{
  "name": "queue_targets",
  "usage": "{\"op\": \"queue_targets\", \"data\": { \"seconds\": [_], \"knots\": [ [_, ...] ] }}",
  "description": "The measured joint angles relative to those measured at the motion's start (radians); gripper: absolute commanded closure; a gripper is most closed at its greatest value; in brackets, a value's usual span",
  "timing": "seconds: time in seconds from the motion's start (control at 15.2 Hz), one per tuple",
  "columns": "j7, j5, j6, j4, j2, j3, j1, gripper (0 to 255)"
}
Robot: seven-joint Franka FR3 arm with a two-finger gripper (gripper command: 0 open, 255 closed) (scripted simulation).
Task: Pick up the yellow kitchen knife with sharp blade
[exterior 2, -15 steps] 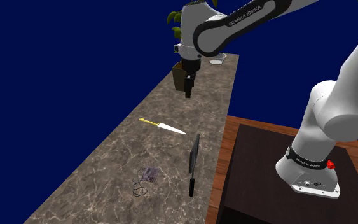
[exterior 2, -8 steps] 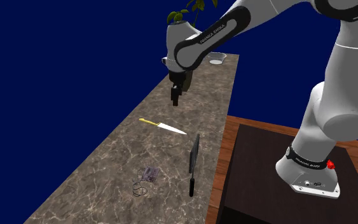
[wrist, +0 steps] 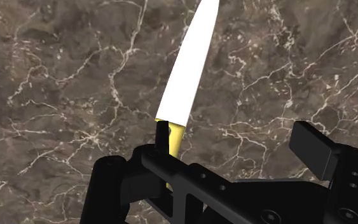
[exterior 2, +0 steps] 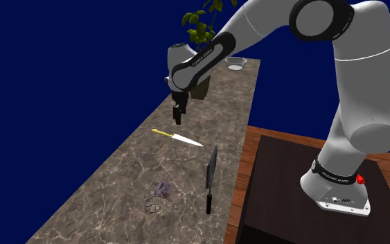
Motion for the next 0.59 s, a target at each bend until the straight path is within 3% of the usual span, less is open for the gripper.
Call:
{"op": "queue_targets", "data": {
  "seconds": [0.59],
  "knots": [
    [-0.038, 0.042, -0.044, 0.406, 0.38, 0.025, -0.043, 0]
  ]
}}
